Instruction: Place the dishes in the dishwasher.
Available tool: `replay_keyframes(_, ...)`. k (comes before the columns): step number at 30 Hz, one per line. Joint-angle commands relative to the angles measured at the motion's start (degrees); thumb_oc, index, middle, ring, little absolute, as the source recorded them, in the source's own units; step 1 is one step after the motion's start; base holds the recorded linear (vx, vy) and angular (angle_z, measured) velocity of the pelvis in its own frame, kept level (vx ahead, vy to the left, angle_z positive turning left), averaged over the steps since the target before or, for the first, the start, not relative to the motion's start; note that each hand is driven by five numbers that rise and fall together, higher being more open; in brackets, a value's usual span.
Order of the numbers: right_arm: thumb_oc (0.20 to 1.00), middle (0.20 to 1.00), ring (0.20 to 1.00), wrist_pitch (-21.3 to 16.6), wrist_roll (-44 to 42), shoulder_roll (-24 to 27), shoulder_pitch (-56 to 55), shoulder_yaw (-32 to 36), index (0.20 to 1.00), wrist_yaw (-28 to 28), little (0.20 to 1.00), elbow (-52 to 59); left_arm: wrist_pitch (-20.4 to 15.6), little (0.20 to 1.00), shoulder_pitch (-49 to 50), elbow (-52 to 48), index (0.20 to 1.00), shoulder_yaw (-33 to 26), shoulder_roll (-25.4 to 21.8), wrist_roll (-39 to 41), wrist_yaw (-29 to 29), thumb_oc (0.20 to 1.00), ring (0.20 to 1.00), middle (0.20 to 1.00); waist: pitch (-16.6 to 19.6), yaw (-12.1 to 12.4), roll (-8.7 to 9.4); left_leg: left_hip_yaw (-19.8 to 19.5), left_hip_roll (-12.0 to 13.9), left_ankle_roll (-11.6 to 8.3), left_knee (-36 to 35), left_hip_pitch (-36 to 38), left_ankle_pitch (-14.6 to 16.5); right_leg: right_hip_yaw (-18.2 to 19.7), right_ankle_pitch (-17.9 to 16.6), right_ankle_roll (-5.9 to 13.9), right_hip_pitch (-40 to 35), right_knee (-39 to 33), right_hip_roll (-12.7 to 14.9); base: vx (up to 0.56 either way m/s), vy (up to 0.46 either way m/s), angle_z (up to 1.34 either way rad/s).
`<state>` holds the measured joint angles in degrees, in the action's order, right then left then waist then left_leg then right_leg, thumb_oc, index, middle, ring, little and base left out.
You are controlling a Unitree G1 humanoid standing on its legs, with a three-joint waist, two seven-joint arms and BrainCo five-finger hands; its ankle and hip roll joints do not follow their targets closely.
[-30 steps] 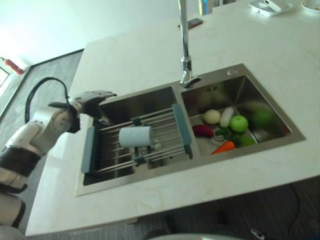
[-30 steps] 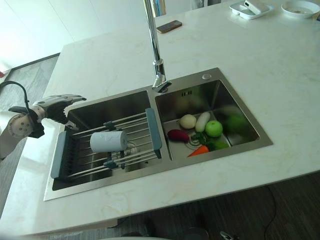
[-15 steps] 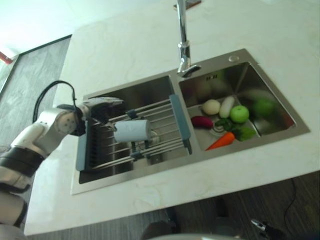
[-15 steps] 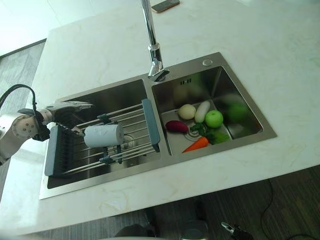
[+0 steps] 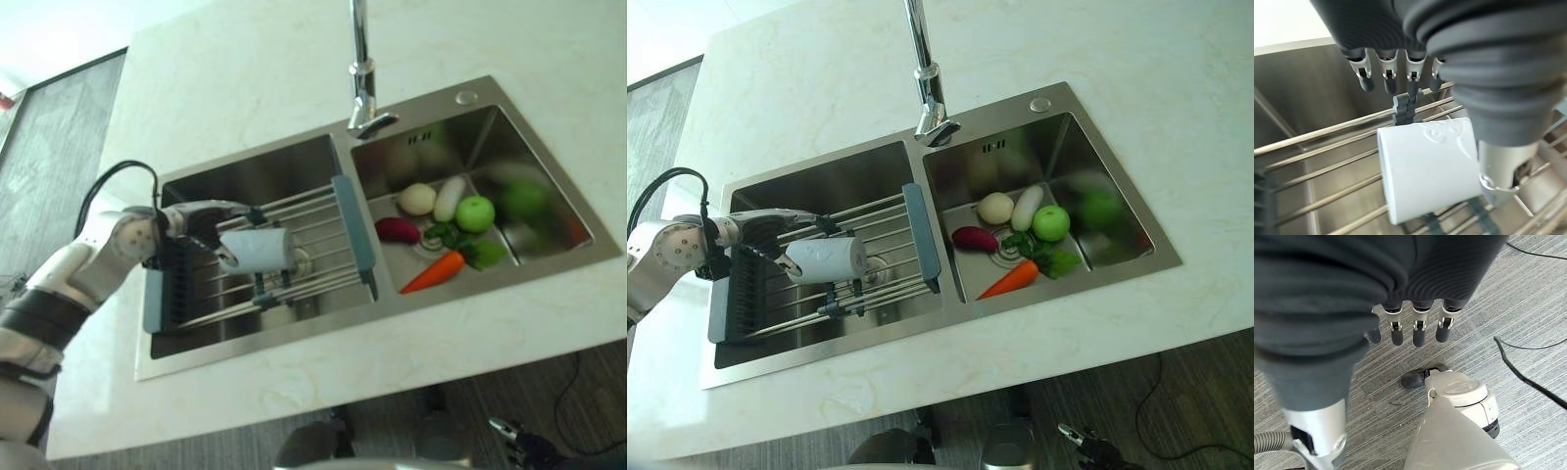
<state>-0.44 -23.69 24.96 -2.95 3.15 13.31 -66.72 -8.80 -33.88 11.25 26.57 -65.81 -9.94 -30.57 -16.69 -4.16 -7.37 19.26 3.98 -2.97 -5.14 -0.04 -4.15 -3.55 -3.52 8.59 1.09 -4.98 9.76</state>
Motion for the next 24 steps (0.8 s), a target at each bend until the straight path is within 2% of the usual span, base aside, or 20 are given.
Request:
replay_keyframes(1,1.000,1.000,1.000,0.34,-1.40,0.49,0.95,0.02,1.000,-0.49,1.000,0.20,0.70,1.000,-1.32,1.53,1.000,-5.24,-1.67,2.25,-0.29,1.000,1.000,1.000,-0.27,-0.10,2.01,-4.30,-1.77,0.81,2.73,-0.28,7.70,-5.35,0.59,5.21,1.06,2.04,4.92,0.00,0.000,0.00)
replay_keyframes(9,1.000,1.000,1.000,0.71,-1.65,0.45,1.25,-0.12,1.000,-0.56,1.000,1.01,0.94,1.000,-1.65,-0.72,1.000,-4.74,-1.60,4.25,-2.65,1.000,1.000,1.000,-0.99,-0.03,2.06,-4.47,-1.87,0.88,3.12,-0.95,7.82,-5.35,0.56,5.25,1.71,2.37,4.98,0.00,0.000,0.00)
replay_keyframes(11,1.000,1.000,1.000,0.48,-1.78,0.25,1.11,-0.04,1.000,-0.54,1.000,1.12,2.57,1.000,-0.84,-3.64,1.000,-5.15,-1.63,5.30,-5.42,1.000,1.000,1.000,-1.06,0.23,2.00,-4.61,-1.90,0.91,3.32,-1.05,7.90,-5.56,0.57,5.29,1.69,2.47,4.97,0.00,0.000,0.00)
replay_keyframes(15,1.000,1.000,1.000,0.65,-1.78,0.11,1.34,-0.09,1.000,-0.82,1.000,1.38,4.64,1.000,0.52,-5.49,1.000,-5.55,-1.26,4.40,-6.73,1.000,1.000,1.000,-1.08,0.42,1.97,-4.81,-1.92,0.87,3.26,-1.09,7.87,-5.67,0.57,5.31,1.61,2.36,4.93,0.00,0.000,0.00)
replay_keyframes(18,1.000,1.000,1.000,0.77,-1.99,0.35,1.64,-0.52,1.000,-0.77,1.000,1.92,4.97,1.000,0.86,-4.81,1.000,-5.54,-1.11,3.95,-6.31,1.000,1.000,1.000,-1.38,0.21,2.04,-4.54,-1.79,0.83,3.21,-1.27,7.75,-5.49,0.53,5.29,2.01,2.49,4.83,0.00,0.000,0.00)
replay_keyframes(24,1.000,1.000,1.000,0.96,-2.87,0.74,2.41,-1.19,1.000,-1.05,1.000,3.02,3.55,1.000,-1.67,0.89,1.000,-2.76,-0.79,-1.38,-0.84,1.000,1.000,1.000,-2.81,-0.21,2.37,-4.23,-1.69,0.79,3.55,-2.51,7.61,-5.09,0.26,5.25,3.71,2.99,4.77,-0.03,0.004,-0.01)
